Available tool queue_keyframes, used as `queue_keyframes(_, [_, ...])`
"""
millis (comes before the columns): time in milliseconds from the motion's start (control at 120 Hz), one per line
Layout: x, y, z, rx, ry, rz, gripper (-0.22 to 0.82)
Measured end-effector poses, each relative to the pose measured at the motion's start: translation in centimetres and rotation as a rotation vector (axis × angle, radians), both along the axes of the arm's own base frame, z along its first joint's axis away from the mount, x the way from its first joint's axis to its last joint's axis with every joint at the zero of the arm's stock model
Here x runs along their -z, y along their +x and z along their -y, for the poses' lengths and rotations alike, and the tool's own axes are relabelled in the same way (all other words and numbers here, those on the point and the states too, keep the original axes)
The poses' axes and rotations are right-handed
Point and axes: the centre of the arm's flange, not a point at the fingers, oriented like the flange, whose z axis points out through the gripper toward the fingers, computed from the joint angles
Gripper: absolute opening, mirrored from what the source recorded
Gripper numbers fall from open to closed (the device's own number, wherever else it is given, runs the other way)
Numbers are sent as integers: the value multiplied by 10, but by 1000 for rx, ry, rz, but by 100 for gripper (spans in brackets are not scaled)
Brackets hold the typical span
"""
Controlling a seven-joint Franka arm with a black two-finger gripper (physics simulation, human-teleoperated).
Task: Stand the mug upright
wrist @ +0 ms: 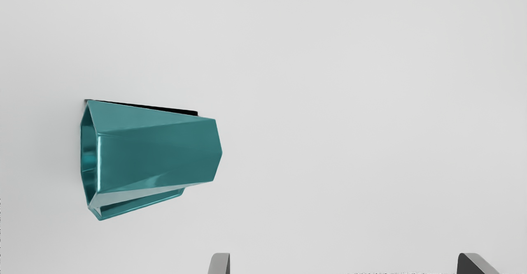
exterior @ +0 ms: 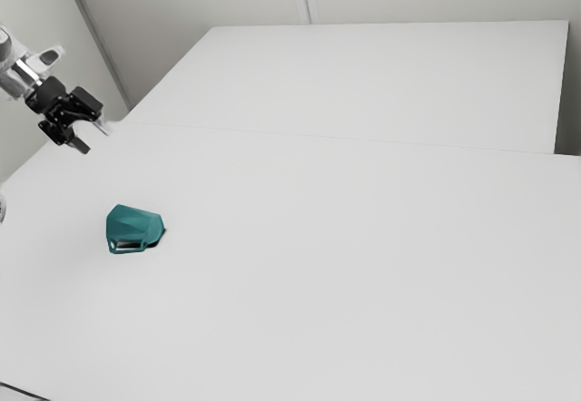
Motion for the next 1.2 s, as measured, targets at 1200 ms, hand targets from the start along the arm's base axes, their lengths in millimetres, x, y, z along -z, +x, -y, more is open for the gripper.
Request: queue_keyframes(1200, [228, -18, -70, 103, -432, 150, 39])
